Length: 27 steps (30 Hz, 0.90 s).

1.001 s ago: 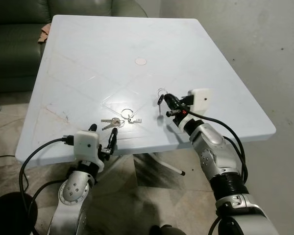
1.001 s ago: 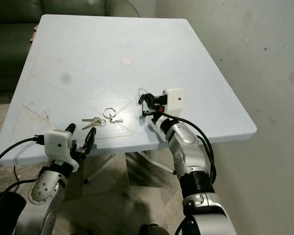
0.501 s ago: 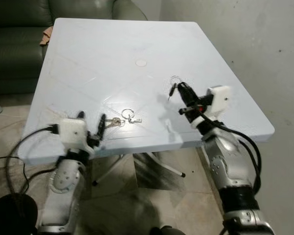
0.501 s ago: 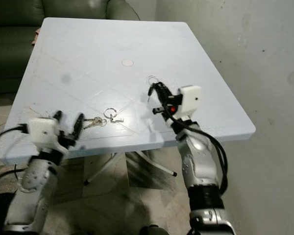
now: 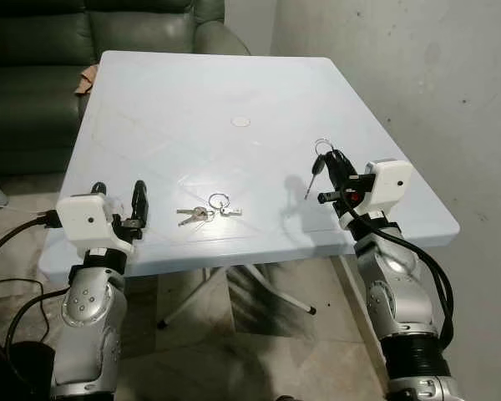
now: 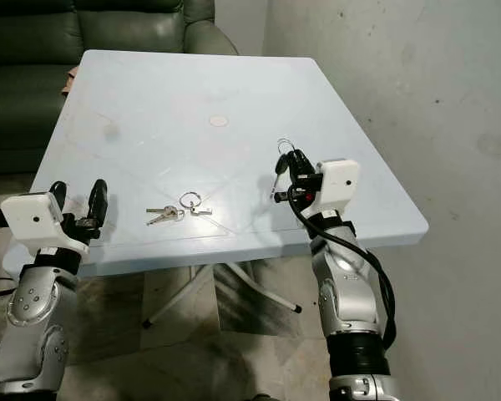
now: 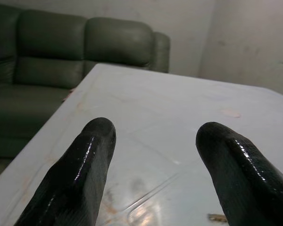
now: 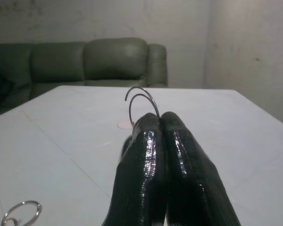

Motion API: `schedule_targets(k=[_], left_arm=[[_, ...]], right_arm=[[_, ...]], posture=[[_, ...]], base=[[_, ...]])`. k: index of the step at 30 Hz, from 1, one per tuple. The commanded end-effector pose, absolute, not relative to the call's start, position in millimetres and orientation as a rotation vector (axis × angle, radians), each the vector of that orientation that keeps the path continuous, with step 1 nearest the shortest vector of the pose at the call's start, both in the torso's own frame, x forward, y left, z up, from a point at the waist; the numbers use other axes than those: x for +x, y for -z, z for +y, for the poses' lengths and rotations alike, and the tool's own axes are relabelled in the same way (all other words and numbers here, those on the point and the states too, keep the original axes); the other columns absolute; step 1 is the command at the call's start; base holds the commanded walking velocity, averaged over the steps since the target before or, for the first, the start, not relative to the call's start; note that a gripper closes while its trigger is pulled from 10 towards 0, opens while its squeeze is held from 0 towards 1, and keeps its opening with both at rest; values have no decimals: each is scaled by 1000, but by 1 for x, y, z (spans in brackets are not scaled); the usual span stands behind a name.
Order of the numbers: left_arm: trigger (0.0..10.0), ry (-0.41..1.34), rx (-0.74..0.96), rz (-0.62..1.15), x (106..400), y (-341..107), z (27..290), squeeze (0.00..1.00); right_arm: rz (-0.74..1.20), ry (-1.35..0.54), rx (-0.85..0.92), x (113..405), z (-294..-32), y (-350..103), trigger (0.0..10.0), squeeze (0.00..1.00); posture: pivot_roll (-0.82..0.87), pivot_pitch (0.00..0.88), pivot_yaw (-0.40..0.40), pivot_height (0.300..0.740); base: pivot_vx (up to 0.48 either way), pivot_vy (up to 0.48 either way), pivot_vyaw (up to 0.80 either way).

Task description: Hang keys on a hook

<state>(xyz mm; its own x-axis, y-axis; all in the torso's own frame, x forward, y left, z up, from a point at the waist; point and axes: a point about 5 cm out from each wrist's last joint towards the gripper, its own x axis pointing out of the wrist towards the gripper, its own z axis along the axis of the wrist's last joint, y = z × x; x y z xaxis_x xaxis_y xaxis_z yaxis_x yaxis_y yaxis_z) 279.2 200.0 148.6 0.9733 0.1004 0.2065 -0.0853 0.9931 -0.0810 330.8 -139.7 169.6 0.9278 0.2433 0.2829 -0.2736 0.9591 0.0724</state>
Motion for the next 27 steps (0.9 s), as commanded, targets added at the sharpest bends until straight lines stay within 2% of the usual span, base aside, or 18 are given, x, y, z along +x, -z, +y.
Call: schedule_targets(k=[1,10,27], left_arm=[[10000,-85,-62,-217,285,-153,200,0],[10000,-72,-46,-230,295,-160,201,0],[10000,-60,-68,-220,296,-158,191,0]], right_arm=[[-266,-233,89,332,-144,-171,10000,0],[-264,-228,79,333,-142,-170,10000,0],[-247,-229,78,332,-136,-166,10000,0]], posture=[[-64,31,-50,740],[-64,31,-40,740],[-65,32,-38,740]], base=[[0,0,-694],[0,0,-722],[0,0,-762]])
